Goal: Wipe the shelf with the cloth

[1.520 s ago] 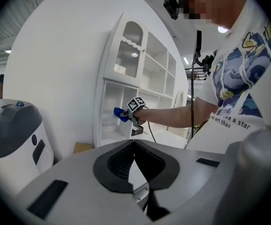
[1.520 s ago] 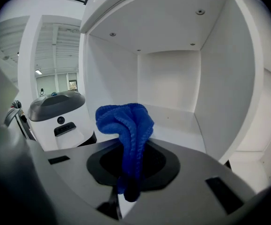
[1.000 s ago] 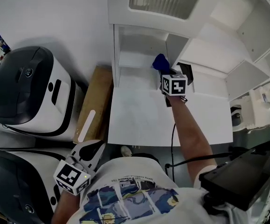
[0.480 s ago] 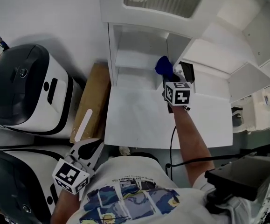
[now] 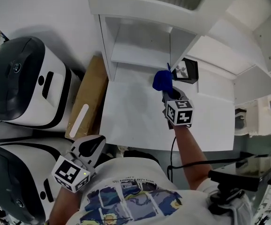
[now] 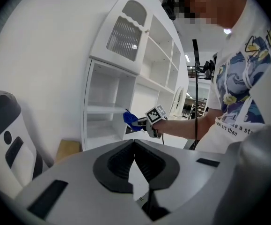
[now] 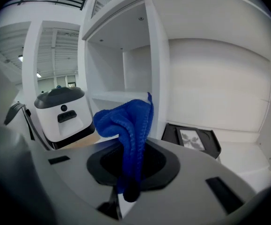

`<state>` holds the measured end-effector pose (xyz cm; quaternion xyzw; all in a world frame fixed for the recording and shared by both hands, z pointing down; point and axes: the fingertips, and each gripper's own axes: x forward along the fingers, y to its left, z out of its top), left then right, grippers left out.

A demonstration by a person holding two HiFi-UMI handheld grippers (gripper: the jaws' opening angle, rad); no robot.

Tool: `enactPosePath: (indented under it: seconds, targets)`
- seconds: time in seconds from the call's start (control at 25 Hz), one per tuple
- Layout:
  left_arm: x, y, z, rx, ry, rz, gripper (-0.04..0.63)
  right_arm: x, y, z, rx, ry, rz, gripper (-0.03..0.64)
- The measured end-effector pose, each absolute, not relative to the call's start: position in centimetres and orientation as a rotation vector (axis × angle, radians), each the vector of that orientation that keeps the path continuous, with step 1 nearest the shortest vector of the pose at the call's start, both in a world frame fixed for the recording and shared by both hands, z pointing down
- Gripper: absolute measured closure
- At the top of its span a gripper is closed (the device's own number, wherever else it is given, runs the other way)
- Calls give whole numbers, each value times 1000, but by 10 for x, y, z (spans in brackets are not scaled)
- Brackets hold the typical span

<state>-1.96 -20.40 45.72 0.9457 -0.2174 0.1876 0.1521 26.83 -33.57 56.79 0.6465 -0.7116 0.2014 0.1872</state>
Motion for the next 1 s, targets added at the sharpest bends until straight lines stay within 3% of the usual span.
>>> enactPosePath:
  seconds: [0.6, 1.0]
  targets:
    - [15, -176, 442, 2812, -439, 577, 581, 204, -224, 603, 1636, -2111, 765, 548]
    - [-30, -113, 437, 2837, -398, 539, 581, 143, -147, 584, 1600, -2147, 733, 548]
